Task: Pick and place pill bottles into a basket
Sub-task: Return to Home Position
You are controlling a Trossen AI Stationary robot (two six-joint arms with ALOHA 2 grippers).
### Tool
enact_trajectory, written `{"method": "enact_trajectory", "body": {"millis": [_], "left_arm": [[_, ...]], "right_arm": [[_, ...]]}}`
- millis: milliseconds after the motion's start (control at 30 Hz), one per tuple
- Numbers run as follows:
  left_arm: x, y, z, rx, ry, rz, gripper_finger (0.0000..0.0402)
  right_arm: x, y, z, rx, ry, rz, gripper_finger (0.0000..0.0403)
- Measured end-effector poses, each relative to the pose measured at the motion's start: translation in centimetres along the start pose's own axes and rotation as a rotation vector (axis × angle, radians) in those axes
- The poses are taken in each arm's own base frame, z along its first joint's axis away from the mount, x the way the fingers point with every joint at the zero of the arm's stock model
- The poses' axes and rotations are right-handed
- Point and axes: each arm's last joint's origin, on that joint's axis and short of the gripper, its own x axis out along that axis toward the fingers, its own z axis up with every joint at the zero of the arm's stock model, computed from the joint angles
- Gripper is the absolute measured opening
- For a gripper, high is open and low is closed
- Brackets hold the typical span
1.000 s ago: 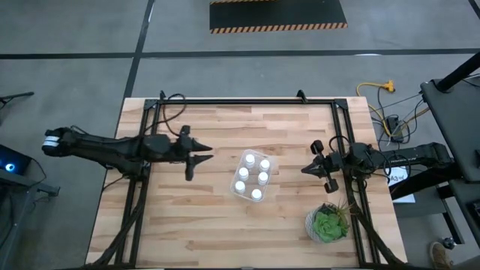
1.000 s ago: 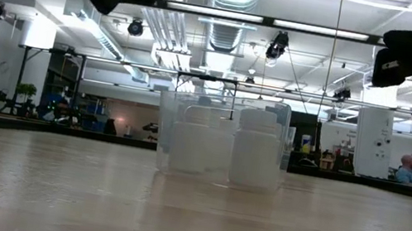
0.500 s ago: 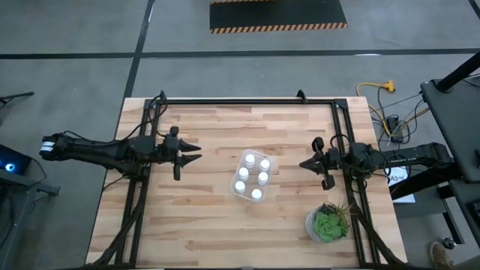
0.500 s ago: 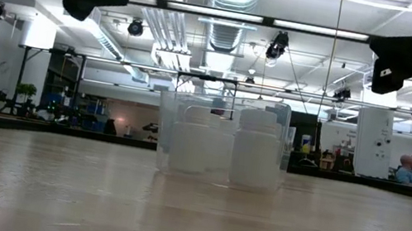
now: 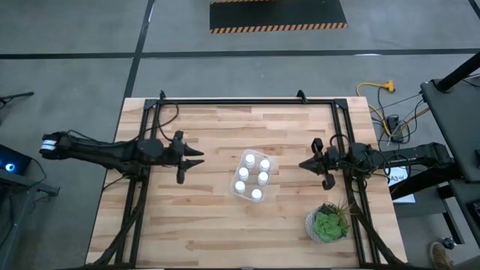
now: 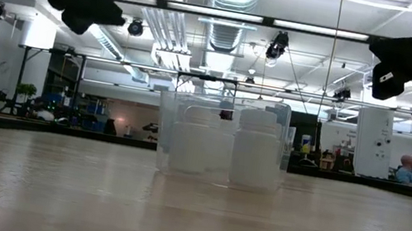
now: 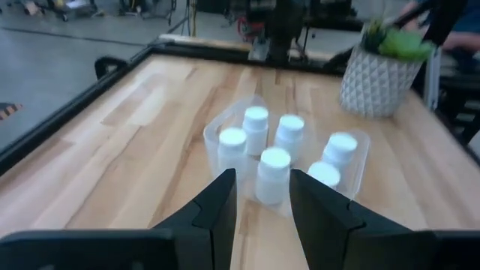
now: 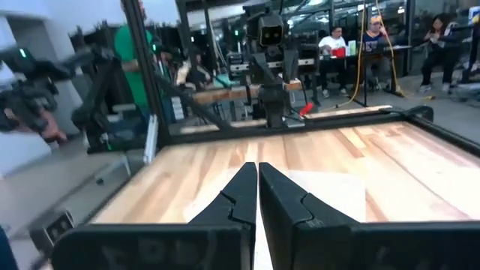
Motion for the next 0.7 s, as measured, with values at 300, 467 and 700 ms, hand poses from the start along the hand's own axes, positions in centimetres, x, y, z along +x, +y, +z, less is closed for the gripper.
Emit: {"method": "enact_trajectory", "body": {"millis": [300, 467, 700], "left_arm": [[1.0, 0.0, -1.0, 0.12, -0.197, 0.012, 0.0107], [0.6, 0.3, -2.5, 0.104, -0.253, 0.007, 0.0107], [-0.5, 0.6, -2.6, 0.09, -0.321, 0.002, 0.0107]], "right_arm": [[-0.1, -0.2, -1.1, -0.045, 0.115, -0.023, 0.0009], [-0.1, -0.2, -1.1, -0.048, 0.109, -0.022, 0.0009], [-0.1, -0.2, -1.0, -0.049, 0.105, -0.021, 0.0009]]}}
